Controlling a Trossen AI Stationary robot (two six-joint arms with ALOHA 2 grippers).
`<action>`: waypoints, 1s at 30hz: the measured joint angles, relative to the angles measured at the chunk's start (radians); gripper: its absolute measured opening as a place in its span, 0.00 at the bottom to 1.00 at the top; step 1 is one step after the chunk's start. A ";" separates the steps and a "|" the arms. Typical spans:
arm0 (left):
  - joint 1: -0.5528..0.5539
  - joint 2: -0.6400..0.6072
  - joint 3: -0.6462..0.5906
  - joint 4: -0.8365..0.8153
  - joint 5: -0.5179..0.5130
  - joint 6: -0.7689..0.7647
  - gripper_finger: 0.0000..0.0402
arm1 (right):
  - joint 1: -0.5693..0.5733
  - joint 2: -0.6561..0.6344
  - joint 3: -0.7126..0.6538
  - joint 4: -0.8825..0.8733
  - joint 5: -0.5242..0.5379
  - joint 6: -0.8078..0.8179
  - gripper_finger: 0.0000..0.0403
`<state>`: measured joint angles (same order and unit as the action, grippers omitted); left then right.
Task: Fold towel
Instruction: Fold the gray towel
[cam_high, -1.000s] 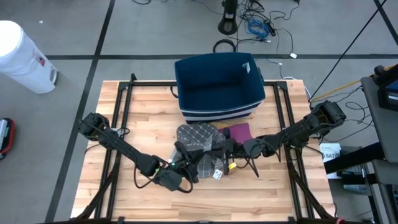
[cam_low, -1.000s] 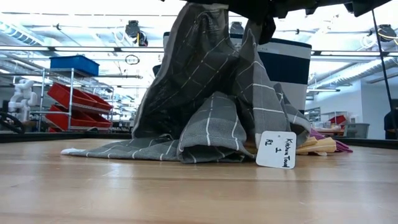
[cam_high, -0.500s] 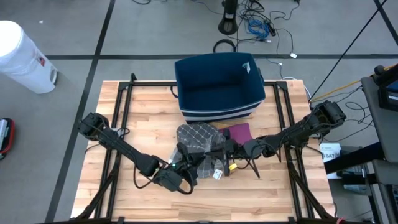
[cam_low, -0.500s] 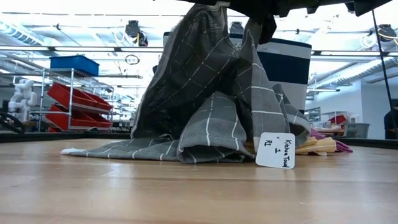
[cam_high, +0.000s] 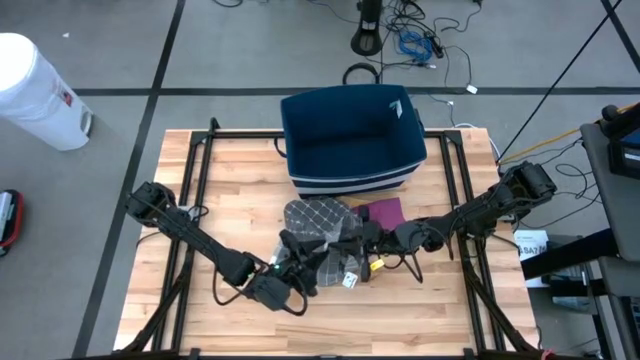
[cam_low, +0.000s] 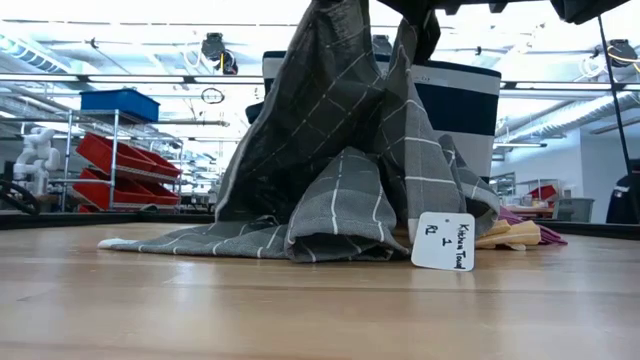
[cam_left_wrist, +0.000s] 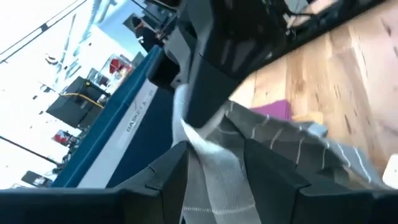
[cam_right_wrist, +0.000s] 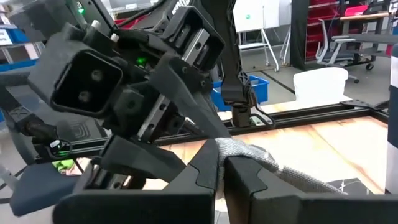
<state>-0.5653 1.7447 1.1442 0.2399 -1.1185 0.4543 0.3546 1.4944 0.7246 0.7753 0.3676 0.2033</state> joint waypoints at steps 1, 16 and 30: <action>0.002 0.000 0.000 0.005 -0.007 0.000 0.41 | 0.000 0.000 0.000 0.003 0.000 0.002 0.01; 0.001 0.001 0.000 -0.006 -0.164 0.021 0.29 | 0.006 0.000 0.000 0.016 -0.001 -0.001 0.01; 0.000 0.001 0.000 0.016 -0.098 0.062 0.08 | 0.007 0.000 0.000 -0.014 -0.001 -0.003 0.01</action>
<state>-0.5656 1.7454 1.1446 0.2560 -1.2167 0.5158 0.3618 1.4944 0.7246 0.7615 0.3668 0.2003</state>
